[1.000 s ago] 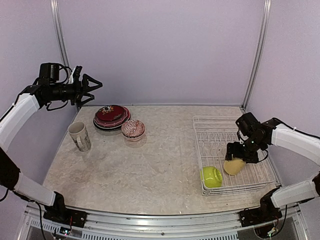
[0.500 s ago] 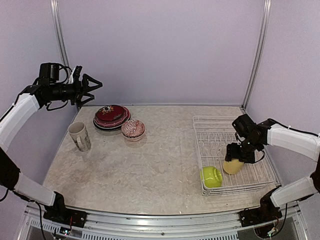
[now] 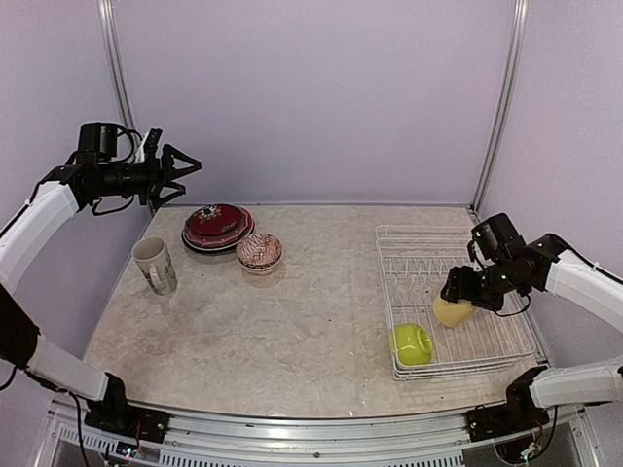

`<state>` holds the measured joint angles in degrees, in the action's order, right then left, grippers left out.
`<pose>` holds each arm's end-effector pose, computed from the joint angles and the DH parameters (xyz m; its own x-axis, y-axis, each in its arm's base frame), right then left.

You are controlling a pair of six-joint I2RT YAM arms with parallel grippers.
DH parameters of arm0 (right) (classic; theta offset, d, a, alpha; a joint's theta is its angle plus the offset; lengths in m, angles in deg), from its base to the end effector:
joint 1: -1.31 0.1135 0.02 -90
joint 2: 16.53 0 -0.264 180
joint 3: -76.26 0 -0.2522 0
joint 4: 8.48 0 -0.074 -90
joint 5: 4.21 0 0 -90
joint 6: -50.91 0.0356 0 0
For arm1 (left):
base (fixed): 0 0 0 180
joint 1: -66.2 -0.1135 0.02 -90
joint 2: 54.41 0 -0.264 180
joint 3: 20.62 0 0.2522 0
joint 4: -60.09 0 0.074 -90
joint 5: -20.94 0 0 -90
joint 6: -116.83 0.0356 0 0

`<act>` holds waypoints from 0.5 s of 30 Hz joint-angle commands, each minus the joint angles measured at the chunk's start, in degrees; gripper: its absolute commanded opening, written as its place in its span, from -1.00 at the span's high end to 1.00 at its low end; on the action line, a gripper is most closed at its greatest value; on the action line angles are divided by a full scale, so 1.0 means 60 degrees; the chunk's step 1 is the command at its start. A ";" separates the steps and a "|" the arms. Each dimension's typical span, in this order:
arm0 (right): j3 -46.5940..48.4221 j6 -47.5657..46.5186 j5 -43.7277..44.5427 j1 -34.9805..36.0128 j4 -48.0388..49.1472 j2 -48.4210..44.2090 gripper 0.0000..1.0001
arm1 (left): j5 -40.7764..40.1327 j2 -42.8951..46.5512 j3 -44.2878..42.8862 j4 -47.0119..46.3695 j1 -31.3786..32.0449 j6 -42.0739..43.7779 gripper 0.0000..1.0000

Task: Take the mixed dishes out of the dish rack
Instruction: Grab the cup from the dish rack.

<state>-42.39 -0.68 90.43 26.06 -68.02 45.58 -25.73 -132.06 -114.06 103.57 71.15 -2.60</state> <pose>0.1855 0.0823 0.2484 -0.8548 0.2878 -0.4319 0.1916 0.9484 0.2528 0.2915 -0.0498 0.3936 -0.7315 -0.2954 -0.6145 0.3544 0.6052 -0.7128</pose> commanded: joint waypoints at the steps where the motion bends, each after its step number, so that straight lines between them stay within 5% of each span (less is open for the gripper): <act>1: -0.0191 0.0067 -0.0275 0.0095 0.0825 -0.0846 1.00 | 0.0143 -0.0288 0.0096 -0.0148 0.0213 0.0012 -0.91; 9: -0.0470 0.0348 -0.1839 0.0084 0.3141 -0.2252 1.00 | 0.0776 -0.0848 -0.0023 -0.0491 0.1085 -0.0983 -0.91; 15: -0.0174 0.0693 -0.3682 0.0093 0.5579 -0.1645 1.00 | 0.2221 -0.1284 0.0455 -0.2785 0.2217 -0.3908 -0.98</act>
<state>-45.66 1.27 78.06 26.09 -51.47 33.82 -19.32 -138.36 -113.77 98.17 80.11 -13.36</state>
